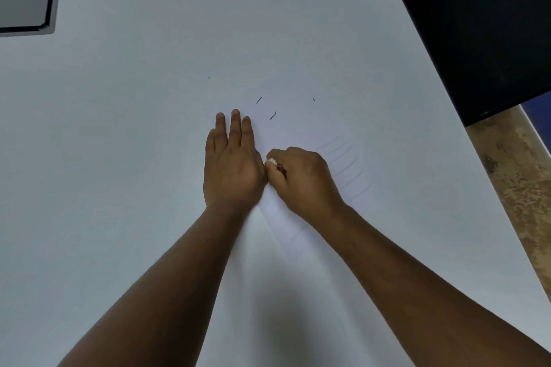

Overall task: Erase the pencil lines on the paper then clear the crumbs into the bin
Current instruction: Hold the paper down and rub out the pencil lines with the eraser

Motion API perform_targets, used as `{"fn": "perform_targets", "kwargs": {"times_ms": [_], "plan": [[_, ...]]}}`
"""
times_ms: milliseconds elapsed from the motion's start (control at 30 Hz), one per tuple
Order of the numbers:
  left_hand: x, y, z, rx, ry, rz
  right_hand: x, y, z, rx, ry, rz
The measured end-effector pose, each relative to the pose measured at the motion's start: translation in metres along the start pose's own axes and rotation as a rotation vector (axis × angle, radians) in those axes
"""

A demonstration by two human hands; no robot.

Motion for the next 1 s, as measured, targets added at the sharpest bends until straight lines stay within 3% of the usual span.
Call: {"fn": "perform_targets", "kwargs": {"times_ms": [67, 233, 400, 467, 567, 633, 767, 900, 1000], "plan": [[0.000, 0.000, 0.000, 0.014, -0.003, 0.017, -0.005, -0.009, -0.011, -0.081, -0.020, -0.103], [0.001, 0.001, -0.002, 0.013, -0.021, 0.023, 0.003, -0.040, -0.059, -0.149, 0.173, -0.267], [0.002, 0.001, -0.001, 0.027, -0.032, 0.044, -0.019, -0.003, -0.005, -0.116, -0.152, -0.014], [0.001, 0.002, -0.002, 0.026, -0.032, 0.059, -0.007, -0.018, -0.028, -0.151, -0.139, -0.075], [0.002, 0.002, -0.002, 0.030, -0.035, 0.057, 0.014, -0.044, -0.059, -0.191, 0.025, -0.202], [0.002, 0.002, -0.001, 0.028, -0.036, 0.058, 0.007, -0.032, -0.042, -0.195, -0.072, -0.174], [0.001, 0.002, -0.001, 0.025, -0.031, 0.059, -0.019, -0.012, -0.020, -0.186, -0.349, 0.058], [0.002, 0.003, -0.002, 0.035, -0.032, 0.064, 0.021, -0.049, -0.060, -0.242, -0.144, -0.139], [0.003, 0.002, -0.002, 0.037, -0.030, 0.059, 0.000, -0.031, -0.038, -0.208, -0.247, -0.064]]}}
Point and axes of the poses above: each hand's wrist, its own x-axis towards the middle knuckle, its own y-axis out of the palm, z = x × y, the point moved 4 cm from there along x, towards the middle knuckle, and after that the axes turned 6 degrees about y, right-handed, at the moved point
